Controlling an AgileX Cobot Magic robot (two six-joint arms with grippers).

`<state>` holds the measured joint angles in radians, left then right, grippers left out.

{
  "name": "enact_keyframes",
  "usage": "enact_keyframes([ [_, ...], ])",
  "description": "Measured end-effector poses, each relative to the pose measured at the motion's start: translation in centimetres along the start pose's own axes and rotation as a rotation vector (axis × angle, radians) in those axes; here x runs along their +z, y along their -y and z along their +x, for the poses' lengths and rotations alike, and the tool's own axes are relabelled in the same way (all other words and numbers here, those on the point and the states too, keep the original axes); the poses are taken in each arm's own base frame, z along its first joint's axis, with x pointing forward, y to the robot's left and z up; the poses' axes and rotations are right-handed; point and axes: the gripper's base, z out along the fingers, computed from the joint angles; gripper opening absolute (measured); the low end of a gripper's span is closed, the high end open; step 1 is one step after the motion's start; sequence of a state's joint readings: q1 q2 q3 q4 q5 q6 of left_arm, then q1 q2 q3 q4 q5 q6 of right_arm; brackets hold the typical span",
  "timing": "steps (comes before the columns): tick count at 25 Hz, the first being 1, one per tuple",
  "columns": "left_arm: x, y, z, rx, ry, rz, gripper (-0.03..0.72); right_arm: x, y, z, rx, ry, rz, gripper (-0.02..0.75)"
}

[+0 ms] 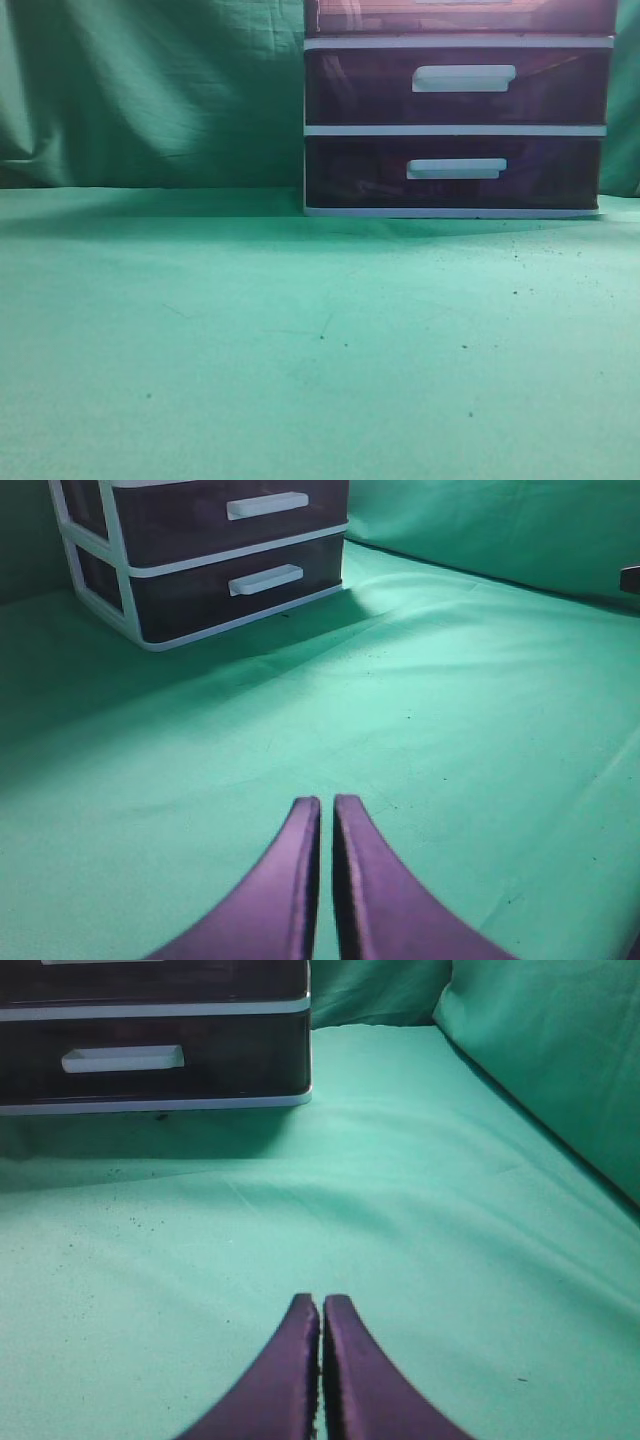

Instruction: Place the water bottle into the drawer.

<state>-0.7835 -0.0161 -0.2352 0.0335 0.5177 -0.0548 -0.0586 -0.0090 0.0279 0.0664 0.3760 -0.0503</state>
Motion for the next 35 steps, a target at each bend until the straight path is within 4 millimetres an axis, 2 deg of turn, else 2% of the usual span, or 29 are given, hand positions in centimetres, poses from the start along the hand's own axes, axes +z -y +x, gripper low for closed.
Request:
enact_keyframes([
  [10,0.0,-0.1,0.0,-0.006,0.001,-0.036,0.0,0.0,0.0,0.0,0.0,-0.002,0.0,0.0],
  [15,-0.1,-1.1,0.6,-0.049,-0.03,-0.308,0.0,0.0,0.0,0.0,0.0,-0.002,0.0,0.0],
  [20,0.4,-2.4,2.9,-0.086,-0.097,-0.587,0.0,0.0,0.0,0.0,0.009,-0.002,0.0,0.0],
  [24,0.5,-3.2,3.9,-0.089,-0.089,-0.727,0.0,0.0,0.0,0.0,0.011,-0.002,0.0,0.0],
  [29,1.4,-3.6,6.5,-0.119,-0.109,-0.738,0.0,0.0,0.0,0.0,0.011,-0.002,0.0,0.0],
  [35,1.5,-3.7,6.7,-0.11,-0.097,-0.739,0.0,0.0,0.0,0.0,0.011,-0.002,0.0,0.0],
])
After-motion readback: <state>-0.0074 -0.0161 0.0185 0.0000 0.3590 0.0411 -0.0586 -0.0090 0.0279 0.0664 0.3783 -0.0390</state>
